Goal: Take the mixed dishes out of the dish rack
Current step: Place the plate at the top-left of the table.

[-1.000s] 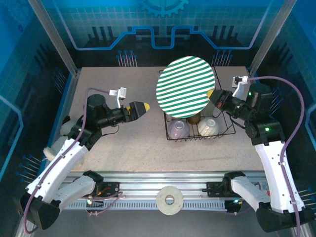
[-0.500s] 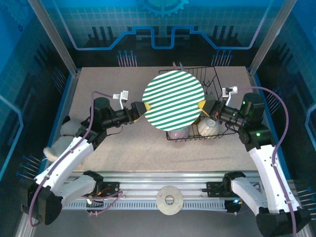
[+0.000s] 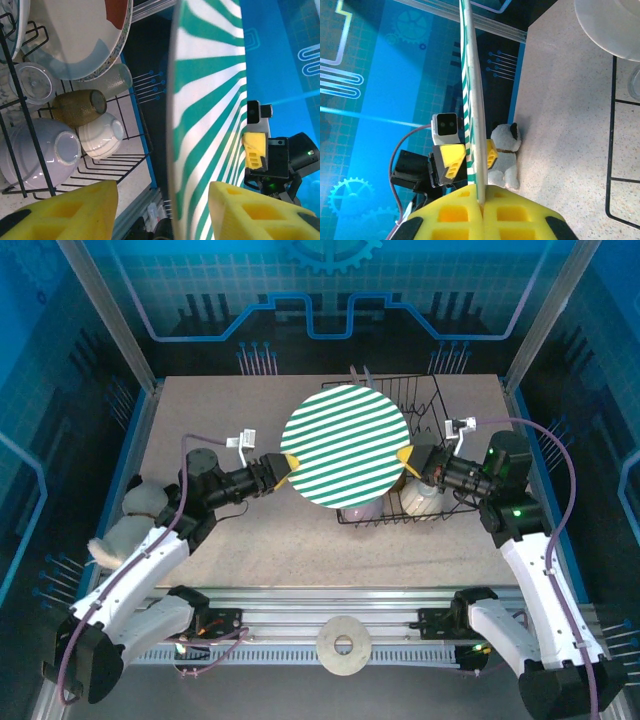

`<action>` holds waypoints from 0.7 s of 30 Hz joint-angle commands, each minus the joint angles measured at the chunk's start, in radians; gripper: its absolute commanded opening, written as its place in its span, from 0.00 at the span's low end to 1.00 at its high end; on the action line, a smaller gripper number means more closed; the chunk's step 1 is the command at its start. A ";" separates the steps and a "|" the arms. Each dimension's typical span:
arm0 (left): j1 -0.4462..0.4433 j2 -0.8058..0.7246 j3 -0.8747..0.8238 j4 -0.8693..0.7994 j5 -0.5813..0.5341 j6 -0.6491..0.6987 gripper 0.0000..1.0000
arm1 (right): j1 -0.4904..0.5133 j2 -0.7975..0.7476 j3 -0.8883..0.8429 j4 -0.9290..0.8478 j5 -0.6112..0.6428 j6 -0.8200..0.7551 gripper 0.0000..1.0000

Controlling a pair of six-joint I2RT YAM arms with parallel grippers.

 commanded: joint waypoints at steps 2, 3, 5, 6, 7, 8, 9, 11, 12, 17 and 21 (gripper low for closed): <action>0.006 -0.003 -0.029 0.092 0.011 -0.046 0.44 | 0.017 0.001 -0.012 0.093 -0.028 0.021 0.00; 0.006 -0.001 -0.039 0.114 0.008 -0.059 0.42 | 0.021 0.003 -0.012 0.087 -0.022 0.015 0.00; 0.006 0.003 -0.057 0.160 0.009 -0.088 0.39 | 0.028 0.005 -0.015 0.086 -0.016 0.009 0.00; 0.007 0.006 -0.068 0.191 0.008 -0.107 0.37 | 0.029 0.006 -0.018 0.088 -0.015 0.008 0.00; 0.006 0.012 -0.077 0.216 0.009 -0.123 0.34 | 0.032 0.009 -0.018 0.090 -0.015 0.006 0.00; 0.006 0.016 -0.086 0.243 0.010 -0.139 0.30 | 0.034 0.012 -0.018 0.092 -0.015 0.006 0.00; 0.006 0.021 -0.095 0.268 0.008 -0.159 0.27 | 0.036 0.015 -0.018 0.096 -0.017 0.007 0.00; 0.006 0.026 -0.110 0.302 0.007 -0.185 0.18 | 0.040 0.020 -0.018 0.101 -0.016 0.006 0.00; 0.006 0.025 -0.116 0.311 0.003 -0.195 0.13 | 0.043 0.021 -0.018 0.102 -0.013 0.005 0.00; 0.006 -0.012 -0.151 0.299 -0.036 -0.217 0.00 | 0.052 0.032 -0.053 0.115 -0.013 -0.004 0.00; 0.005 -0.075 -0.193 0.266 -0.090 -0.240 0.00 | 0.051 0.033 -0.070 0.129 -0.020 -0.010 0.12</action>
